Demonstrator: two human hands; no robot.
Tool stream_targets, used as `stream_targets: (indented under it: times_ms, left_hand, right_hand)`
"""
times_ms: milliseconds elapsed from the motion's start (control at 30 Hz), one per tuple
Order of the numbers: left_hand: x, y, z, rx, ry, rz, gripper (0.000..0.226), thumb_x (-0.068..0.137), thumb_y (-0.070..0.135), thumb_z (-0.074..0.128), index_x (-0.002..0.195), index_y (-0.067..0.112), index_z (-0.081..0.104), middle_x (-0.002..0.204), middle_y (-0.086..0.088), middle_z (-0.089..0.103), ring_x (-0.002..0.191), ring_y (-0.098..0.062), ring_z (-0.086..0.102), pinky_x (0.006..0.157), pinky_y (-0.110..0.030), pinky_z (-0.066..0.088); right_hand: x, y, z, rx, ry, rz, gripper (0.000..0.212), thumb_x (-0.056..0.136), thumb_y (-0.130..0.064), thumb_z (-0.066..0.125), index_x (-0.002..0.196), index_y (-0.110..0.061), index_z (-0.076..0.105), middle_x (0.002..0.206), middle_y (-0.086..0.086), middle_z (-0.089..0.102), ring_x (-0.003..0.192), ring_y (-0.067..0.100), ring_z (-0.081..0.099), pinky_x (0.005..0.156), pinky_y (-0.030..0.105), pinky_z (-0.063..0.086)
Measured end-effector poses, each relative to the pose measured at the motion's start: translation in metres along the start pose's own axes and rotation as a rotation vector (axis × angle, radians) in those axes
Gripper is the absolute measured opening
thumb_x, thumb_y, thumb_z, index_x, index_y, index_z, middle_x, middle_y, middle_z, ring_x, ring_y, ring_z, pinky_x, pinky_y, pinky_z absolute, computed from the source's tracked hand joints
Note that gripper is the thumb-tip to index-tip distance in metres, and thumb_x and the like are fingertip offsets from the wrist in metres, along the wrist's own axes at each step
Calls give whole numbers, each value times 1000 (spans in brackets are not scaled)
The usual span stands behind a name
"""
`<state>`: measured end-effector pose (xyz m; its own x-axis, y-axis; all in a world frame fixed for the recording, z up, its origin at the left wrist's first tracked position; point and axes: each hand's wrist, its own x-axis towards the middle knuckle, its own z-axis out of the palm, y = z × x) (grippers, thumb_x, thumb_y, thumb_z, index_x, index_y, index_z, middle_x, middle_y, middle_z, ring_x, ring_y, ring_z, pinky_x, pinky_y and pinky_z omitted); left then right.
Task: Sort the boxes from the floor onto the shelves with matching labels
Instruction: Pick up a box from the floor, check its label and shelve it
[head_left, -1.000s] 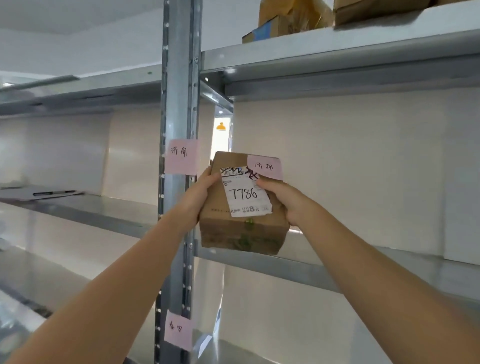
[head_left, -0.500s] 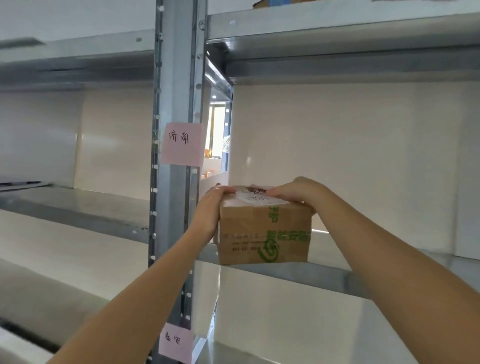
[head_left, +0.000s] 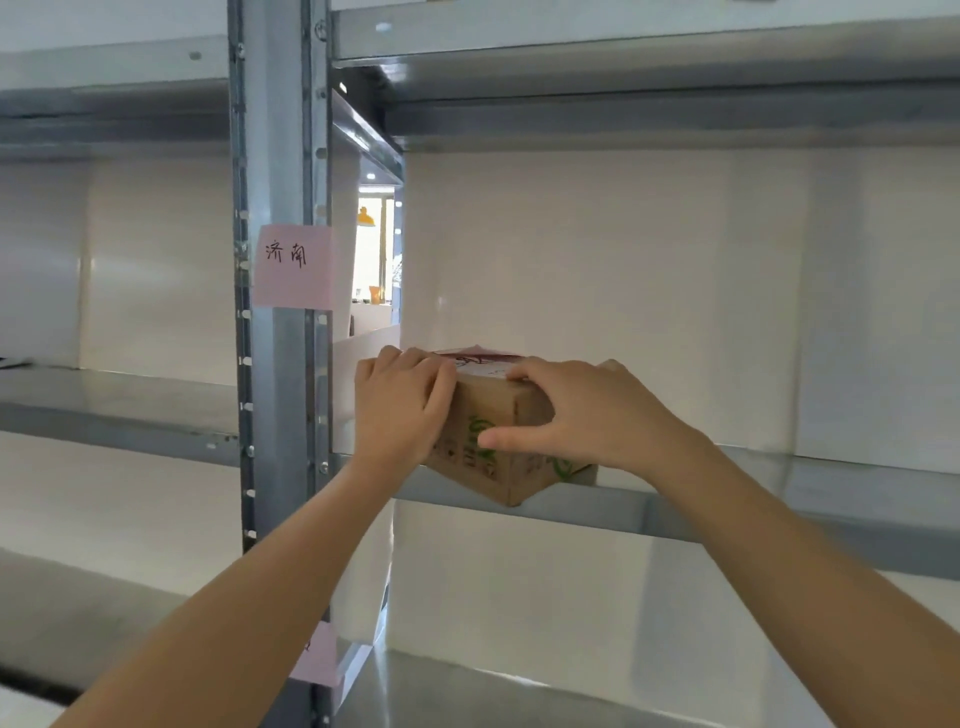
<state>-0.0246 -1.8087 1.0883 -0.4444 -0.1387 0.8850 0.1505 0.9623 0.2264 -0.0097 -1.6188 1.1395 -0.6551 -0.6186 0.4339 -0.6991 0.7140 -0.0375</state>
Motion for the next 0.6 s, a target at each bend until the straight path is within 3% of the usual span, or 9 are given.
stream_targets:
  times_ms: [167,300,400,467,600]
  left_hand:
    - [-10,3,-3,35,17,203,51,84,51,34,106,21,68,103,2,68,100,-17,50,86,-31,24]
    - [-9,8,0,69,-70,280,58,79,61,41,114,21,64,111,-2,64,108,-12,42,96,-31,20]
    - [-6,12,7,124,-156,297,62,76,62,45,119,20,60,115,-4,62,110,-24,54,99,-31,21]
    - [-3,14,14,165,-187,293,59,77,58,47,120,20,58,117,-2,62,110,-26,57,98,-32,23]
    - [1,13,25,198,-220,275,57,79,56,44,122,20,56,124,0,61,113,-23,54,99,-34,25]
  right_hand:
    - [-1,32,11,-18,111,63,49,81,-57,56,121,-30,50,118,-9,63,107,18,57,88,39,37]
    - [-5,60,17,215,105,92,51,87,-41,60,134,-31,45,134,-10,53,122,15,49,103,43,37]
    - [-4,72,26,343,161,85,48,90,-27,61,135,-24,46,136,-5,52,123,16,48,100,32,37]
    - [-2,76,33,335,214,75,46,91,-20,58,135,-21,46,136,-2,51,125,19,47,98,30,36]
    - [6,78,48,203,260,104,50,94,-23,53,141,-20,37,145,1,43,128,23,45,105,43,36]
